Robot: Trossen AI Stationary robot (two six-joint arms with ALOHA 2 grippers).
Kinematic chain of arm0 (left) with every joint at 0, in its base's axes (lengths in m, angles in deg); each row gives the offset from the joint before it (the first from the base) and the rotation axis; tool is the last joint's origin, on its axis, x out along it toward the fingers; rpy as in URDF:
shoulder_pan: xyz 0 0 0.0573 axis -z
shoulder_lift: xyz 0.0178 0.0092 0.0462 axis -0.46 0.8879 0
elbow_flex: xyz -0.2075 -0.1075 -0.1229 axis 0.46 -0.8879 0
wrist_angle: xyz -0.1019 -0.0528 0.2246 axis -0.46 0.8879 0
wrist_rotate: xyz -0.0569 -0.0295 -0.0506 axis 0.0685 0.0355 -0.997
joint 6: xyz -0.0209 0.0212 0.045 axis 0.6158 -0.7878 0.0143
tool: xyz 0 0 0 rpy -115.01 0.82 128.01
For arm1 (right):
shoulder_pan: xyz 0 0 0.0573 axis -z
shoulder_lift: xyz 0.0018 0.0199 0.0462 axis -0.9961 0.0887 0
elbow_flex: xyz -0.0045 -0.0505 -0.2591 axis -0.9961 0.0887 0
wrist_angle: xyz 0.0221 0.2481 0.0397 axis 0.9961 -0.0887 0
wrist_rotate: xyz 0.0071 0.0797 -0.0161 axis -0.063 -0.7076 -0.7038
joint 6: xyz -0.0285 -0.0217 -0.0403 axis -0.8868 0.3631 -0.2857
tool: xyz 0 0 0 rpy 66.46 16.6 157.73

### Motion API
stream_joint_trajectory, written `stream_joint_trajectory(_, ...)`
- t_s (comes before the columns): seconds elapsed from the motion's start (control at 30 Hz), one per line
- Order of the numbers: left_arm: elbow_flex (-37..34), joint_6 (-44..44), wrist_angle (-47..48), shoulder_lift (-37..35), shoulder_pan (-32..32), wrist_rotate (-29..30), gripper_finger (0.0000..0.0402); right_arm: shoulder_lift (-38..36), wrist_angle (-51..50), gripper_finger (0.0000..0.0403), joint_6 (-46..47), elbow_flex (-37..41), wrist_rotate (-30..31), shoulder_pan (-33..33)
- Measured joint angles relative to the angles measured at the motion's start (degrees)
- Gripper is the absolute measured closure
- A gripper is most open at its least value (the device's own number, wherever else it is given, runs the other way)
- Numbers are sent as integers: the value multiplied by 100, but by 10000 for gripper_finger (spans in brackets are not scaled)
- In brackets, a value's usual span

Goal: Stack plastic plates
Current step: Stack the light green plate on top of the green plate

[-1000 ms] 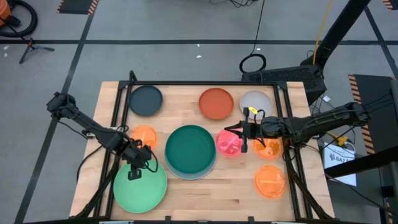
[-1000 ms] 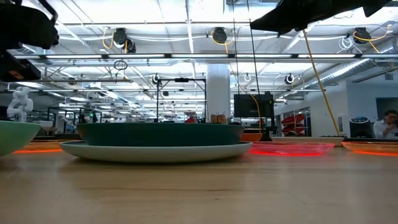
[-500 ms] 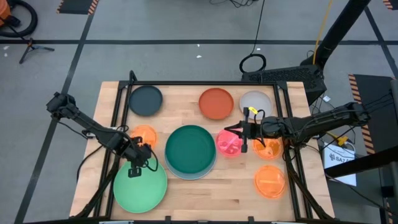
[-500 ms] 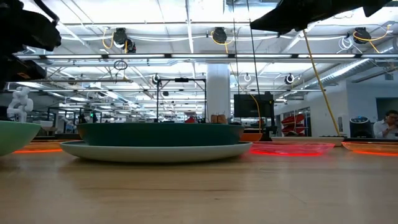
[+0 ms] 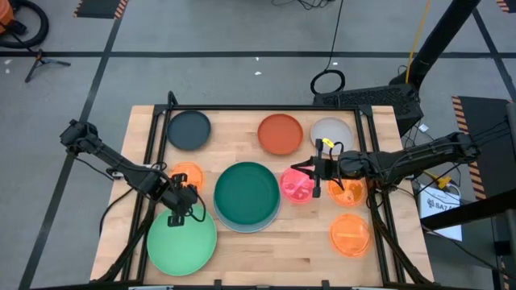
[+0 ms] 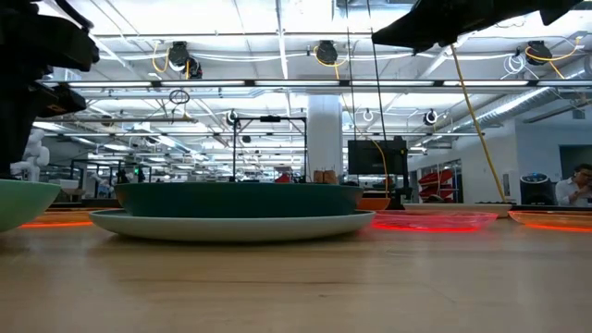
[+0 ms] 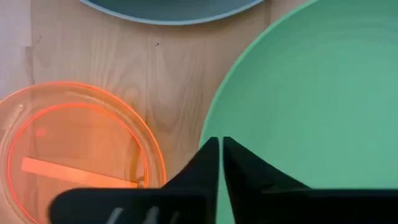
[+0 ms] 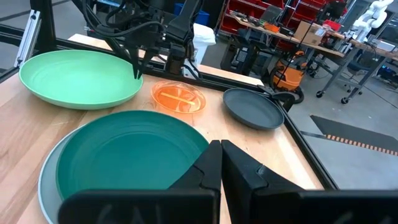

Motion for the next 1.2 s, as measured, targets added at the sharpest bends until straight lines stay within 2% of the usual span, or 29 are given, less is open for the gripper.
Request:
stream_joint_trajectory(0.2,0,-42,-9,0,0,158,281,0,-1,401,2,0,0,1)
stream_joint_trajectory(0.33,0,-46,-16,4,0,473,255,0,-2,401,2,0,0,2)
stream_joint_trajectory(0.67,-2,-22,-499,7,0,678,249,0,-4,401,3,-2,0,2)
stream_joint_trajectory(1.2,-4,-46,-595,9,0,823,249,0,-9,401,48,-4,-2,4)
